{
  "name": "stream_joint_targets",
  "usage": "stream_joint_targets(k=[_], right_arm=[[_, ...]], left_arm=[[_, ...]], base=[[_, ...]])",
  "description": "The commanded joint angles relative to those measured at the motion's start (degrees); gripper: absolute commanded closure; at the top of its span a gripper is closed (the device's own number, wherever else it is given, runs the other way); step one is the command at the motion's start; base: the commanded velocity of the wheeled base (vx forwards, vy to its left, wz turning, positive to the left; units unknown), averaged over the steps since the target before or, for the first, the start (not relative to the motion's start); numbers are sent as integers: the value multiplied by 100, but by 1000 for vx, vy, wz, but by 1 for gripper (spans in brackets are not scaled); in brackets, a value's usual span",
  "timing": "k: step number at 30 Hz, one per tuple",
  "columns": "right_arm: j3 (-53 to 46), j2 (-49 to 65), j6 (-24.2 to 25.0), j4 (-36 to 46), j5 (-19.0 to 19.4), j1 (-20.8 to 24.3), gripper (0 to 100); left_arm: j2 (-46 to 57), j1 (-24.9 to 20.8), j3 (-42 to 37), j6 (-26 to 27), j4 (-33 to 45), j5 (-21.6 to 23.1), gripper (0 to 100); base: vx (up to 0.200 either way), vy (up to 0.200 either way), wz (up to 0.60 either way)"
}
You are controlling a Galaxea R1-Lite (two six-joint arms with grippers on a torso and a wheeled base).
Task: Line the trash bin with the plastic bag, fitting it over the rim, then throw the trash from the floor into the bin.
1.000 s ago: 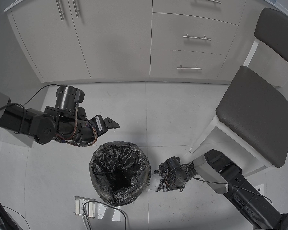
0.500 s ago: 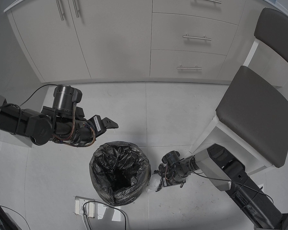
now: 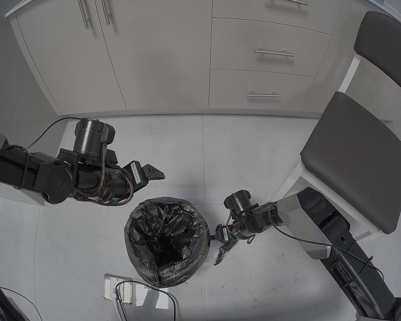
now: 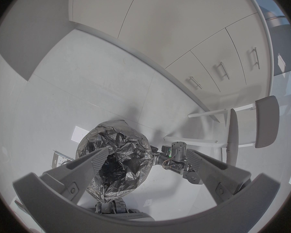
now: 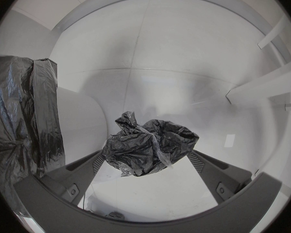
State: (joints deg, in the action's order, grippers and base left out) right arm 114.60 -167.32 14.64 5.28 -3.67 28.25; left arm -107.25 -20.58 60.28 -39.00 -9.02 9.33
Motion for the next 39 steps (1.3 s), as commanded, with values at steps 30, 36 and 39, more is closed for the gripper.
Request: stream_joint_targets(k=[30,36,39], right_arm=[[-1,-346,188,-396,235,-74,100],[-1,-3,513,254,464,-161,100],[-1,287,812,966,1009,-311,100]], left_arm=[[-15,-201,10,-3,-12,-133,0],[161,-201,19,-20,-12,-142,0],[319,-201,36,-55,-12,-133,0]], base=[[0,0,0],[0,0,0],[0,0,0]])
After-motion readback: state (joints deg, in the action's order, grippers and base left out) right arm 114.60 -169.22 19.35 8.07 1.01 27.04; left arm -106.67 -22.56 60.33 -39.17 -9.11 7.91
